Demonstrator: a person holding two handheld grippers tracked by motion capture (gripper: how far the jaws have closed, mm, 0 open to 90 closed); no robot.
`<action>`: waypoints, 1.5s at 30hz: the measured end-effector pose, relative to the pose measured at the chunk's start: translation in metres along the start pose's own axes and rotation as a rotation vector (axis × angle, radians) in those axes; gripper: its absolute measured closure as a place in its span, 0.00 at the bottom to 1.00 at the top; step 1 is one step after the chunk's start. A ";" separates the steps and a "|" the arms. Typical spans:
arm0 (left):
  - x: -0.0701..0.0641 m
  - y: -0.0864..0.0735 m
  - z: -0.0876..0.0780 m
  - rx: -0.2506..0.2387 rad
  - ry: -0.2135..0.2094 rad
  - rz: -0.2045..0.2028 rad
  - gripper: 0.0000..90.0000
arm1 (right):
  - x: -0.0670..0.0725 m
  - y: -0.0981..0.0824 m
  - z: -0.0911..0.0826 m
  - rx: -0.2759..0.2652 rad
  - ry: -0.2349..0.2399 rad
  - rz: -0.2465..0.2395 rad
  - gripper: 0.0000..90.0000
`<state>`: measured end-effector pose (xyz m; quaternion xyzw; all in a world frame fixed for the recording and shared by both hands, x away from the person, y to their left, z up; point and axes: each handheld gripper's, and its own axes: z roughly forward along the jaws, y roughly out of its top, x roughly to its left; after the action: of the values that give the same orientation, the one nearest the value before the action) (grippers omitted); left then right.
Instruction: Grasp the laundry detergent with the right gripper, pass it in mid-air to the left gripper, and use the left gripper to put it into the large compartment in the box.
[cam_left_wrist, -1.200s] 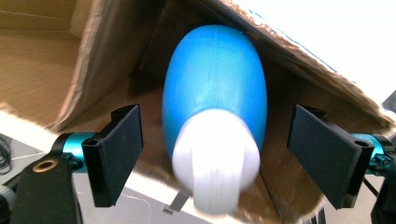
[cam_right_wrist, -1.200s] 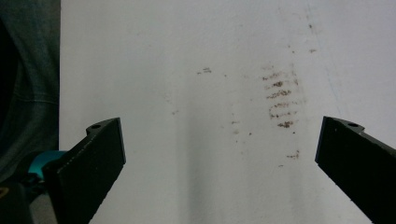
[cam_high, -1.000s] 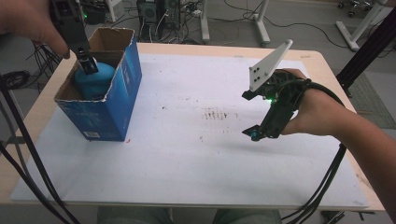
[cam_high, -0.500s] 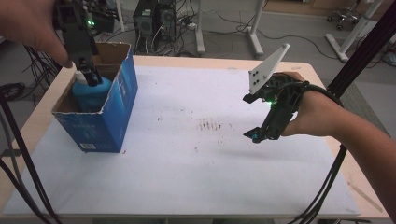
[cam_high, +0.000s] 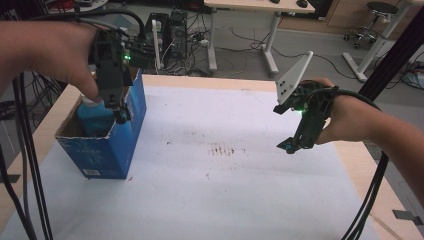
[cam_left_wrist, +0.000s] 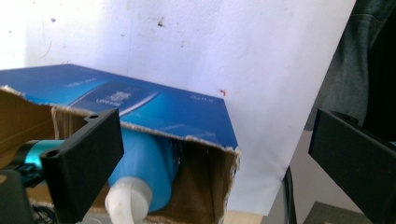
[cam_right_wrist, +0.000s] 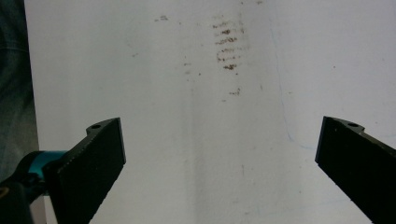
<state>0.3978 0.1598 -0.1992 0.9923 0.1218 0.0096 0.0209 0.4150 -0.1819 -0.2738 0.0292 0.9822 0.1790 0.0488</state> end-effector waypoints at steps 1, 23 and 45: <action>0.000 0.002 0.002 0.000 -0.002 0.000 0.02 | -0.001 0.001 -0.001 0.013 0.003 -0.003 0.01; -0.005 0.044 0.036 0.027 -0.025 0.115 0.02 | -0.025 -0.001 0.010 0.191 0.032 -0.049 0.01; -0.011 0.050 0.037 0.030 -0.025 0.132 0.02 | -0.024 0.001 0.004 0.215 0.022 -0.064 0.01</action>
<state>0.3998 0.1075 -0.2344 0.9984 0.0557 -0.0031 0.0071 0.4398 -0.1818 -0.2754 0.0010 0.9966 0.0715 0.0403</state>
